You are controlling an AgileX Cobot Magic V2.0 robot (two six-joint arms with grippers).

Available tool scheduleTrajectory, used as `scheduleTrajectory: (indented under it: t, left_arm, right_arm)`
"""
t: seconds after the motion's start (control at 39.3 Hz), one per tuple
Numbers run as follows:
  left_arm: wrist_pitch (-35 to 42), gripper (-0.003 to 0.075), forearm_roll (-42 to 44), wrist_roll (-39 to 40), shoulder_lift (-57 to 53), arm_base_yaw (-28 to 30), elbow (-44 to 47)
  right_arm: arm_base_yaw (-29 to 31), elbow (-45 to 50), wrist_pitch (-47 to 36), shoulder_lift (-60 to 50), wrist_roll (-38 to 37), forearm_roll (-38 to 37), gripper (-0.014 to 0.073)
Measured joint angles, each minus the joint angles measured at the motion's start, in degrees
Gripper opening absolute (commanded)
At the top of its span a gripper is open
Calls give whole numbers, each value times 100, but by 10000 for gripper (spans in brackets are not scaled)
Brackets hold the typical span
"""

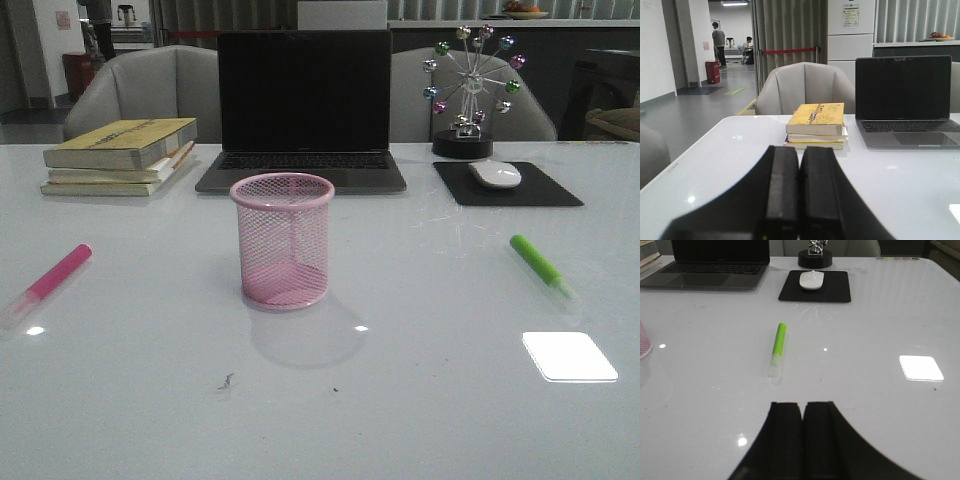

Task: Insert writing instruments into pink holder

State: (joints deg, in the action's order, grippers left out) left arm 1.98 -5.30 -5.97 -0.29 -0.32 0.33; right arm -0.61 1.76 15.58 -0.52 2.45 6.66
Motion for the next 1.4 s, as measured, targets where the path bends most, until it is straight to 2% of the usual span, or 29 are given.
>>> scheduleTrajectory:
  t: [0.99, 1.4]
  left_arm:
    - [-111, 92, 0, 0, 0, 0, 0]
    - [-145, 92, 0, 0, 0, 0, 0]
  right_arm:
    - [0, 0, 0, 0, 0, -58, 50]
    - [0, 0, -826, 0, 0, -58, 50]
